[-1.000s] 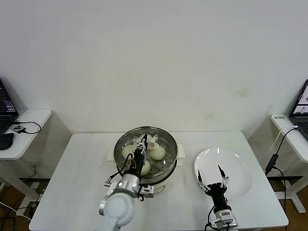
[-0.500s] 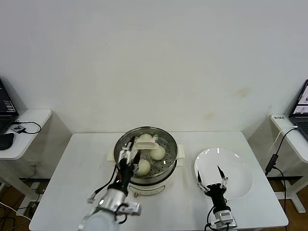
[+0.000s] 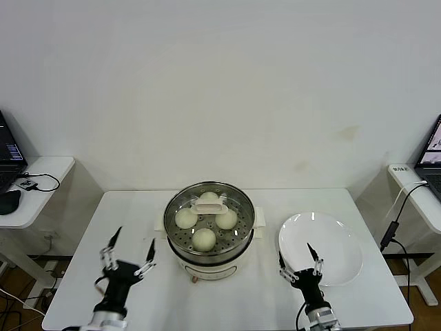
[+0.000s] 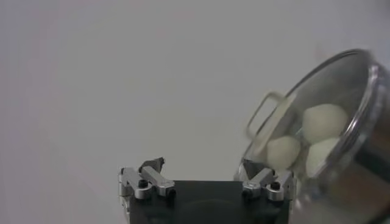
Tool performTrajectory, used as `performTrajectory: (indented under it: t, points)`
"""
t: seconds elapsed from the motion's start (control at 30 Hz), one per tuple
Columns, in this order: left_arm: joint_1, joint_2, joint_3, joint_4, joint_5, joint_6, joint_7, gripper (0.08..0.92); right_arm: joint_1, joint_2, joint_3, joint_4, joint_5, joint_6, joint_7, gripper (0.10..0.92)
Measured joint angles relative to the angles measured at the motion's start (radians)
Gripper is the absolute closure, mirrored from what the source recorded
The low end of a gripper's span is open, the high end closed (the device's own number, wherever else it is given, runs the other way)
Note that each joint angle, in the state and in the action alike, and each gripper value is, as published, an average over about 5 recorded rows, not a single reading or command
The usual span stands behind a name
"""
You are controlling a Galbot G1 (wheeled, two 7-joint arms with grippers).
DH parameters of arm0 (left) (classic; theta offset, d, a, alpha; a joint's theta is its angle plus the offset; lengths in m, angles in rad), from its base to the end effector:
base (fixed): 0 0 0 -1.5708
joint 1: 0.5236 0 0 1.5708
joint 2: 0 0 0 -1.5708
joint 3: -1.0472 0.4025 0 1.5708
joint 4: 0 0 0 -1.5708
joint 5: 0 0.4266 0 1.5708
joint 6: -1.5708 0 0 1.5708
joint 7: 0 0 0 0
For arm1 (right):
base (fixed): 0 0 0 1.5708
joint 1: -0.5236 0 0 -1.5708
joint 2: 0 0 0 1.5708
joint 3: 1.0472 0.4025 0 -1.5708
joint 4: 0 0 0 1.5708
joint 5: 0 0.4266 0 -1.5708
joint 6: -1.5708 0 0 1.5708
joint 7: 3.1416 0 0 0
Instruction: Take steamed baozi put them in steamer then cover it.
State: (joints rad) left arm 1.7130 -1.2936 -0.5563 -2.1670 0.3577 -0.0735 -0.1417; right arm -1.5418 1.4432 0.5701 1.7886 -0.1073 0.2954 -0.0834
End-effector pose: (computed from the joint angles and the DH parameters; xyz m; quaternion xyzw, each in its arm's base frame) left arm 0.1826 0.0557 -0.3387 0.0162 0.9560 0.2905 0.0362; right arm 0.2213 -0.0587 -0.4662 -0.0668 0.9907 -0.1186 0.0053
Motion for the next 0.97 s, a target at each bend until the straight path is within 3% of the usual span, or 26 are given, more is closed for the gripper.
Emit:
performTrajectory:
  t: [0.4,0.97]
  points:
    - [0.15,0.007,-0.111,0.05,-0.424,-0.11,0.007,0.177,-0.12,-0.065,-0.005,0.117,0.113,-0.098,-0.035,0.203]
    - [0.169,0.014,-0.147,0.118,-0.595,-0.13,0.027,0.177,-0.182,-0.078,-0.006,0.179,0.149,-0.165,-0.027,0.203]
